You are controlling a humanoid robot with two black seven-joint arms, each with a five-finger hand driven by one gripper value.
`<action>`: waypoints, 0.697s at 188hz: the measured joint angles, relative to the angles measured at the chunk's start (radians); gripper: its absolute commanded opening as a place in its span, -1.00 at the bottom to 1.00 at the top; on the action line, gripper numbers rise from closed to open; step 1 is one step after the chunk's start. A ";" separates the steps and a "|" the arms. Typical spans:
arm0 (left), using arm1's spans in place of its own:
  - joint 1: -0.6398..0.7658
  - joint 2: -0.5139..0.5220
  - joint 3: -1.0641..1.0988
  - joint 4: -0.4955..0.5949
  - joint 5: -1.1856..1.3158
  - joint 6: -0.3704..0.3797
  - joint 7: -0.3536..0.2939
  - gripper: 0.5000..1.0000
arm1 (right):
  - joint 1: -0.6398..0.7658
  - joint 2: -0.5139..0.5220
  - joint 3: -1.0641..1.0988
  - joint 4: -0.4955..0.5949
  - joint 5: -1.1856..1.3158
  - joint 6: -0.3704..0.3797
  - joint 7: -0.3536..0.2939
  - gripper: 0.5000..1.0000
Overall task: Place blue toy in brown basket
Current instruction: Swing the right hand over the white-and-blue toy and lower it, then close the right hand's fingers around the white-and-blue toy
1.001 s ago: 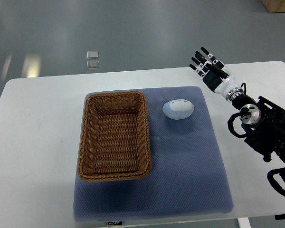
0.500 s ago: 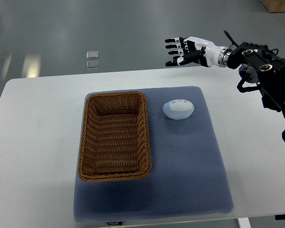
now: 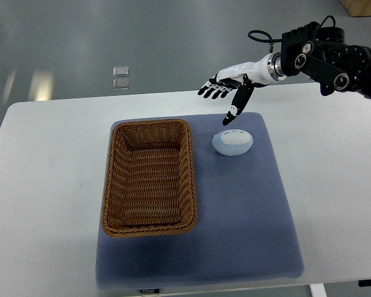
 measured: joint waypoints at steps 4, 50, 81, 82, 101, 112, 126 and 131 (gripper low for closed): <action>0.000 0.000 0.000 0.000 0.000 0.000 0.000 1.00 | 0.002 -0.018 0.001 0.039 -0.015 0.000 -0.006 0.69; -0.001 0.000 -0.002 -0.001 0.000 -0.001 0.002 1.00 | 0.000 -0.135 0.001 0.280 -0.058 -0.073 -0.053 0.69; -0.003 0.000 -0.002 -0.001 0.000 -0.001 0.003 1.00 | -0.042 -0.137 -0.002 0.285 -0.058 -0.180 -0.056 0.69; -0.003 0.000 -0.002 -0.001 0.000 -0.001 0.003 1.00 | -0.043 -0.137 -0.002 0.285 -0.058 -0.183 -0.056 0.69; -0.003 0.000 -0.001 0.001 0.000 -0.001 0.003 1.00 | -0.079 -0.132 -0.003 0.285 -0.061 -0.241 -0.067 0.69; -0.003 0.000 -0.001 0.001 0.000 -0.001 0.003 1.00 | -0.103 -0.128 -0.004 0.284 -0.063 -0.278 -0.074 0.68; -0.003 0.000 -0.001 0.001 0.000 -0.001 0.003 1.00 | -0.128 -0.124 -0.004 0.281 -0.065 -0.322 -0.077 0.68; -0.003 0.000 -0.001 0.001 0.000 -0.001 0.003 1.00 | -0.138 -0.122 -0.004 0.280 -0.065 -0.339 -0.078 0.68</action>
